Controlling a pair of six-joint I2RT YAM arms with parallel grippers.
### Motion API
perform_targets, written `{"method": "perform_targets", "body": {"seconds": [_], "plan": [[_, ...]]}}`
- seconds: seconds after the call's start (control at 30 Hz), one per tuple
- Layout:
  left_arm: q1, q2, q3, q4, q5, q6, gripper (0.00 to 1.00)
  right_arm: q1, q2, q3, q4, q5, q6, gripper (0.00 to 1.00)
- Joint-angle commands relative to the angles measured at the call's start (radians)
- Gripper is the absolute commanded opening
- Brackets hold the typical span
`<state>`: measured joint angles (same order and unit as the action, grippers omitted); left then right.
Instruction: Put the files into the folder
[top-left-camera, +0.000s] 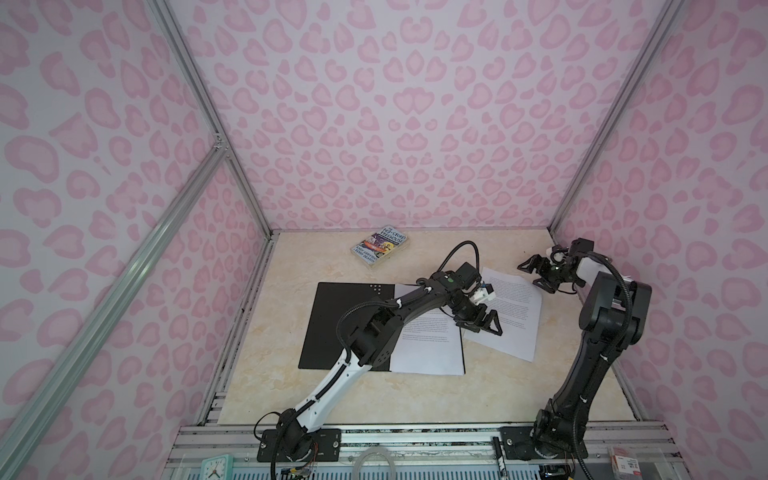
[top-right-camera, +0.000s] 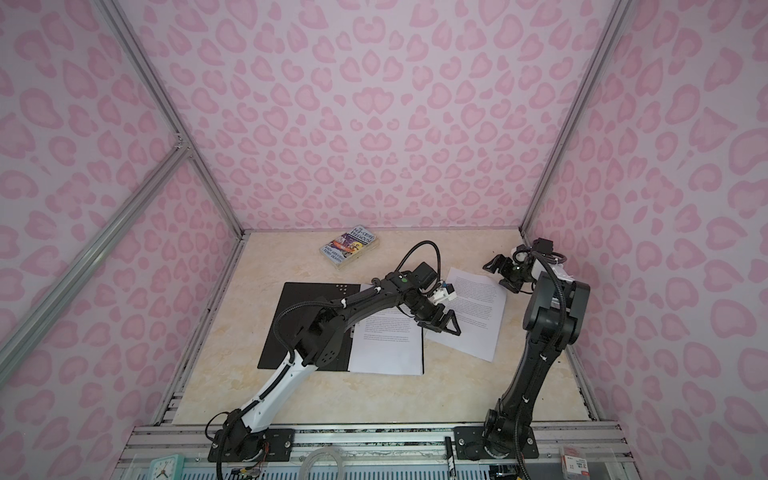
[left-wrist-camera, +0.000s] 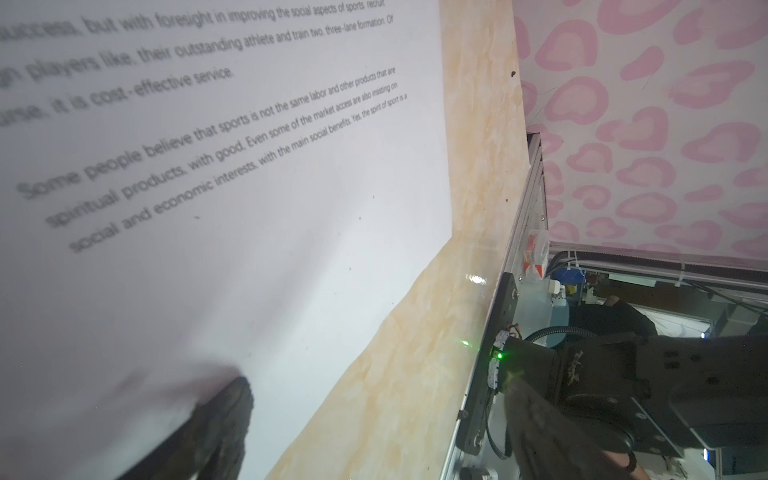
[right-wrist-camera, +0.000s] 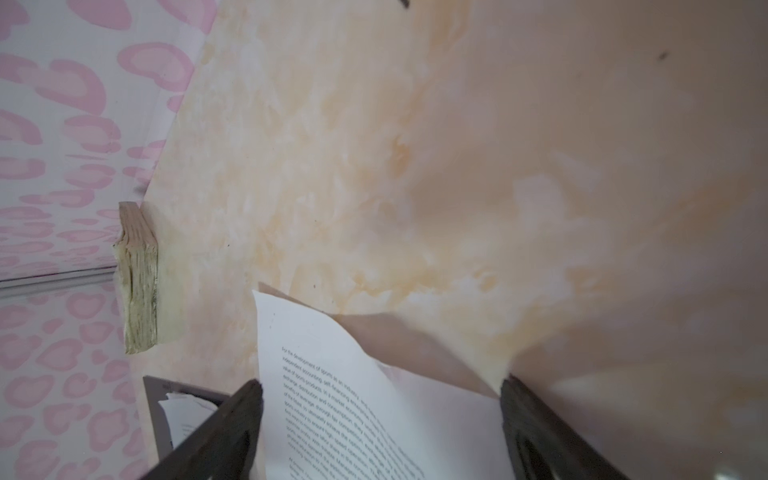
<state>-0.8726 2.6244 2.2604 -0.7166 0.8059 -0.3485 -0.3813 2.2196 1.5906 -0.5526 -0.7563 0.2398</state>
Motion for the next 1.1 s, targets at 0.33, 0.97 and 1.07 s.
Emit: {"method": "perform_targets", "body": {"seconds": [0.33,0.97,1.07], "plan": [[0.014,0.079,-0.002,-0.231,-0.2,-0.035,0.97,0.035,-0.168,-0.172,-0.315,0.007,0.098,0.98],[0.016,0.066,-0.024,-0.222,-0.201,-0.032,0.97,0.025,-0.337,-0.412,0.006,-0.086,0.28,0.82],[0.017,0.066,-0.025,-0.22,-0.203,-0.032,0.97,0.021,-0.336,-0.406,-0.023,-0.071,0.273,0.72]]}}
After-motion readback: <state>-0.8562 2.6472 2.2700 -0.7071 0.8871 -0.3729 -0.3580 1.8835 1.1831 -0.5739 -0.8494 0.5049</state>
